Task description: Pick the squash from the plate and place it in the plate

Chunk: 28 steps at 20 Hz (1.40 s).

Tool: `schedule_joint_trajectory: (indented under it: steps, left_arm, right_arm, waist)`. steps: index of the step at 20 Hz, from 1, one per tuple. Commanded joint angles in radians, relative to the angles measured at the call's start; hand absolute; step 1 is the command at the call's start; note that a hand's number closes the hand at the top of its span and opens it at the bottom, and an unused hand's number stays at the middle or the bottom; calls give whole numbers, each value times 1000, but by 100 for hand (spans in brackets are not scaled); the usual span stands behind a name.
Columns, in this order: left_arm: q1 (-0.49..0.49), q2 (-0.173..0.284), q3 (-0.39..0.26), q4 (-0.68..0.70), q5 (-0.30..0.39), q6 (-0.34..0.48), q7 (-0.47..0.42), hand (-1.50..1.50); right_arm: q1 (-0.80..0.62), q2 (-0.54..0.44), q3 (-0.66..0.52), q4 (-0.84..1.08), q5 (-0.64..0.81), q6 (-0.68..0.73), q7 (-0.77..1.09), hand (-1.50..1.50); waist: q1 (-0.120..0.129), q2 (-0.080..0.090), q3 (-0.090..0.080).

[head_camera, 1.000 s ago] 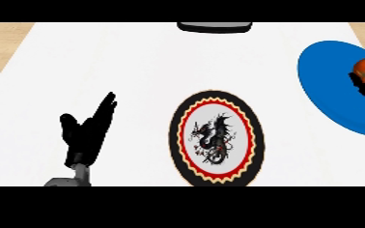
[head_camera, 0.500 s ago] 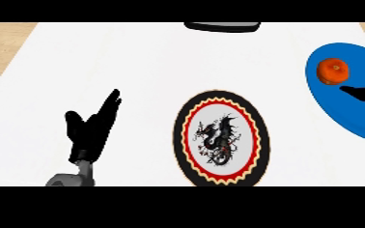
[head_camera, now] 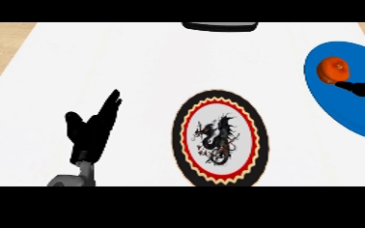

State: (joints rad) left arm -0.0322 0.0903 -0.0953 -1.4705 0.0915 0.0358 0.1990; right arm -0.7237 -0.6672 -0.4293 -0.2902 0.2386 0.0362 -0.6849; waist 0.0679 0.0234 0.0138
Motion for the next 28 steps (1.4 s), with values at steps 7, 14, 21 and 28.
schedule_joint_trajectory:
  steps: [7, 14, 21, 28]
  left_arm:
    - [58, -21, -24, 16, -25, 18, 5, 0]
    - [43, -11, -4, 26, -8, 5, 17, 0]
    - [29, -16, 14, 35, 6, 8, 31, 0]
    - [58, 26, 40, 32, 10, -19, 15, 0]
  right_arm:
    - [20, -161, -116, 127, -113, 310, -23, -150]
    - [128, -225, -91, 123, -95, 550, -132, -150]
    - [268, -251, -40, 67, -57, 609, -239, -150]
    - [351, -291, -17, 34, -50, 611, -305, -150]
  waist:
    - [-23, -1, -7]
    - [-32, 0, -5]
    - [-54, -4, -4]
    - [-58, -11, -6]
